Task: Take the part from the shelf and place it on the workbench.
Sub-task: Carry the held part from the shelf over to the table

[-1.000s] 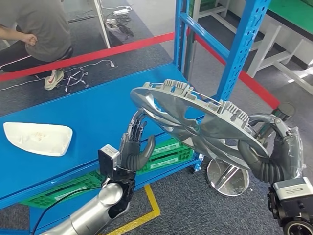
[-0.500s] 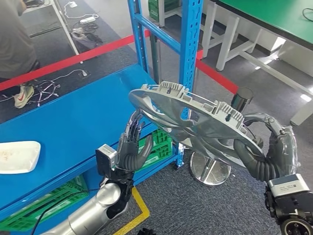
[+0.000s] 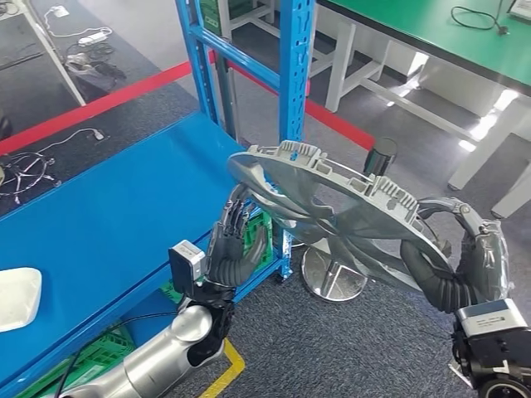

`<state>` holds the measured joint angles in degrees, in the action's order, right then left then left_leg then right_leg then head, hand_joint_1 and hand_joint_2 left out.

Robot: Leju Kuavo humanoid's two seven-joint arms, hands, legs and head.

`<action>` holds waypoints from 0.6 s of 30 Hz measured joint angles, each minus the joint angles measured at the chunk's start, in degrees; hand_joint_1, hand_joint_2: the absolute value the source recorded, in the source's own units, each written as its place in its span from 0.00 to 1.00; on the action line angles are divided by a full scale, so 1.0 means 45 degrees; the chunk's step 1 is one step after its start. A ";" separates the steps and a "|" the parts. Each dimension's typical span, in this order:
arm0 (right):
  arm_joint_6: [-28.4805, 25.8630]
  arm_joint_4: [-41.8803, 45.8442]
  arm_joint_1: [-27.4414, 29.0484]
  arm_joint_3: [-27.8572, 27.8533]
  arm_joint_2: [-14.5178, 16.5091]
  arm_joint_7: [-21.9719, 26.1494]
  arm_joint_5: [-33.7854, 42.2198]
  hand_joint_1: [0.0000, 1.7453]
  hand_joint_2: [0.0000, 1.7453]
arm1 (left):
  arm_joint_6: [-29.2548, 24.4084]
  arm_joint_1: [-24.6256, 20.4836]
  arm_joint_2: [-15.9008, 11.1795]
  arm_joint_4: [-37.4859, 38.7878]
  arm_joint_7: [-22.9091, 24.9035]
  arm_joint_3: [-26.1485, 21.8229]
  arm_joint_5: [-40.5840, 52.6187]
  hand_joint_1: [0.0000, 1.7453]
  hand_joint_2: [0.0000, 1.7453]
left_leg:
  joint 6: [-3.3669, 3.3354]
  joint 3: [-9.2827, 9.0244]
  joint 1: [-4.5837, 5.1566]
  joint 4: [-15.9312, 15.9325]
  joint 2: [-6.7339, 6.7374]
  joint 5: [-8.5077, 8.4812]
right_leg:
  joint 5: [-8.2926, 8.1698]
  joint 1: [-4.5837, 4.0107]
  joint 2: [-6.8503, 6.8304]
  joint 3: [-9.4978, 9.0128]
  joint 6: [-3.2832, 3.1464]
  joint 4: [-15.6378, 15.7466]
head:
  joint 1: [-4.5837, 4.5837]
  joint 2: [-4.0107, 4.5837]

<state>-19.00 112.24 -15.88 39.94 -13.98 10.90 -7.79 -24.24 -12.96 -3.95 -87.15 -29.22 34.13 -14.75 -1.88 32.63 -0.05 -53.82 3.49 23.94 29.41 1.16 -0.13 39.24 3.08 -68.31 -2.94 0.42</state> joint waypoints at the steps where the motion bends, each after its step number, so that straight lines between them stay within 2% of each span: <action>1: -0.0001 0.0001 0.0000 0.0002 -0.0004 -0.0004 -0.0012 1.00 1.00 | 0.0000 0.0002 0.0001 0.0001 -0.0002 0.0013 -0.0008 0.00 1.00 | 0.0039 -0.0028 0.0012 -0.0027 0.0126 0.0041 | -0.0421 -0.0015 -0.0249 -0.0523 -0.0016 0.0990 | 0.0016 0.0000; 2: -0.0002 0.0002 -0.0004 0.0004 -0.0007 -0.0005 -0.0014 1.00 1.00 | 0.0000 0.0001 0.0001 0.0001 -0.0008 0.0018 -0.0015 0.00 1.00 | 0.0093 -0.0038 0.0058 -0.0082 0.0233 0.0089 | -0.0724 -0.0073 -0.0549 -0.1027 -0.0067 0.1887 | 0.0046 0.0000; 3: -0.0004 0.0004 -0.0007 0.0006 -0.0011 -0.0006 -0.0017 1.00 1.00 | 0.0000 0.0002 0.0000 0.0001 -0.0017 0.0020 -0.0016 0.00 1.00 | 0.0147 -0.0038 0.0106 -0.0127 0.0331 0.0124 | -0.0894 -0.0109 -0.0766 -0.1356 -0.0154 0.2510 | 0.0062 0.0000; 4: -0.0004 0.0005 -0.0005 0.0010 -0.0011 -0.0009 -0.0019 1.00 1.00 | 0.0000 0.0004 -0.0001 0.0001 -0.0024 0.0022 -0.0016 0.00 1.00 | 0.0193 -0.0035 0.0156 -0.0169 0.0432 0.0145 | -0.0935 -0.0149 -0.0904 -0.1508 -0.0246 0.2817 | 0.0051 0.0000; 6: -0.0004 0.0007 0.0003 0.0013 -0.0013 -0.0012 -0.0024 1.00 1.00 | -0.0002 0.0007 -0.0002 0.0002 -0.0034 0.0024 -0.0017 0.00 1.00 | 0.0273 -0.0042 0.0196 -0.0198 0.0678 0.0159 | -0.0964 -0.0160 -0.0669 -0.1490 -0.0424 0.2854 | 0.0004 0.0000; 7: -0.0004 0.0013 0.0005 0.0013 -0.0015 -0.0012 -0.0027 1.00 1.00 | -0.0002 0.0005 -0.0002 0.0002 -0.0034 0.0026 -0.0017 0.00 1.00 | 0.0340 -0.0046 0.0169 -0.0266 0.0627 0.0233 | -0.1001 -0.0143 -0.0525 -0.1483 -0.0490 0.2871 | -0.0015 0.0000; 9: -0.0006 0.0029 -0.0016 0.0016 -0.0016 -0.0012 -0.0034 1.00 1.00 | -0.0001 0.0001 -0.0006 0.0001 -0.0037 0.0026 -0.0016 0.00 1.00 | 0.0501 0.0224 0.0069 -0.0992 0.0062 0.0752 | -0.1084 -0.0067 -0.0240 -0.1470 -0.0626 0.2910 | -0.0041 0.0000; 10: -0.0007 0.0034 -0.0023 0.0022 -0.0016 -0.0012 -0.0038 1.00 1.00 | 0.0000 0.0007 -0.0015 0.0003 -0.0038 0.0026 -0.0016 0.00 1.00 | 0.0573 0.0562 0.0014 -0.1757 -0.0327 0.1184 | -0.1114 -0.0033 -0.0104 -0.1446 -0.0675 0.2915 | -0.0075 0.0000; 11: -0.0008 0.0035 -0.0028 0.0029 -0.0016 -0.0015 -0.0040 1.00 1.00 | -0.0001 0.0021 -0.0027 0.0006 -0.0039 0.0026 -0.0016 0.00 1.00 | 0.0621 0.1006 -0.0016 -0.2693 -0.0563 0.1632 | -0.1140 -0.0016 0.0042 -0.1410 -0.0712 0.2915 | -0.0120 0.0000; 12: -0.0008 0.0035 -0.0023 0.0039 -0.0016 -0.0022 -0.0041 1.00 1.00 | -0.0001 0.0042 -0.0040 0.0011 -0.0038 0.0026 -0.0017 0.00 1.00 | 0.0654 0.1440 -0.0033 -0.3563 -0.0651 0.1966 | -0.1162 -0.0009 0.0201 -0.1375 -0.0735 0.2914 | -0.0161 0.0000; 13: -0.0008 0.0034 -0.0014 0.0047 -0.0016 -0.0034 -0.0041 1.00 1.00 | -0.0001 0.0061 -0.0052 0.0017 -0.0036 0.0026 -0.0018 0.00 1.00 | 0.0669 0.1724 -0.0047 -0.4102 -0.0678 0.2083 | -0.1184 -0.0008 0.0372 -0.1347 -0.0743 0.2913 | -0.0191 0.0000; 14: -0.0008 0.0034 -0.0004 0.0052 -0.0016 -0.0049 -0.0041 1.00 1.00 | -0.0001 0.0076 -0.0058 0.0022 -0.0035 0.0026 -0.0019 0.00 1.00 | 0.0661 0.1772 -0.0059 -0.4151 -0.0687 0.1950 | -0.1205 -0.0007 0.0547 -0.1330 -0.0741 0.2912 | -0.0213 0.0000; 15: -0.0009 0.0034 0.0004 0.0057 -0.0016 -0.0063 -0.0041 1.00 1.00 | 0.0000 0.0083 -0.0061 0.0024 -0.0034 0.0026 -0.0019 0.00 1.00 | 0.0631 0.1546 -0.0071 -0.3654 -0.0719 0.1583 | -0.1225 -0.0005 0.0727 -0.1324 -0.0724 0.2912 | -0.0226 0.0000; 16: -0.0011 0.0034 0.0011 0.0059 -0.0016 -0.0074 -0.0041 1.00 1.00 | 0.0000 0.0083 -0.0061 0.0025 -0.0034 0.0026 -0.0018 0.00 1.00 | 0.0586 0.1102 -0.0086 -0.2743 -0.0855 0.1084 | -0.1245 0.0001 0.0902 -0.1324 -0.0698 0.2912 | -0.0242 0.0000; 18: -0.0027 0.0034 0.0018 0.0061 -0.0016 -0.0087 -0.0044 1.00 1.00 | 0.0000 0.0083 -0.0061 0.0024 -0.0021 0.0026 -0.0015 0.00 1.00 | 0.0493 0.0257 -0.0130 -0.0940 -0.1441 0.0391 | -0.1292 0.0004 0.1219 -0.1266 -0.0600 0.2900 | -0.0244 0.0000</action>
<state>-19.12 112.39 -15.80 40.21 -14.05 10.51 -7.99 -24.24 -12.59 -4.22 -87.04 -29.32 34.25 -14.81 0.34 33.78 -0.64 -58.05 -2.99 25.70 23.59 1.18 5.36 33.54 0.38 -55.27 -4.04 0.42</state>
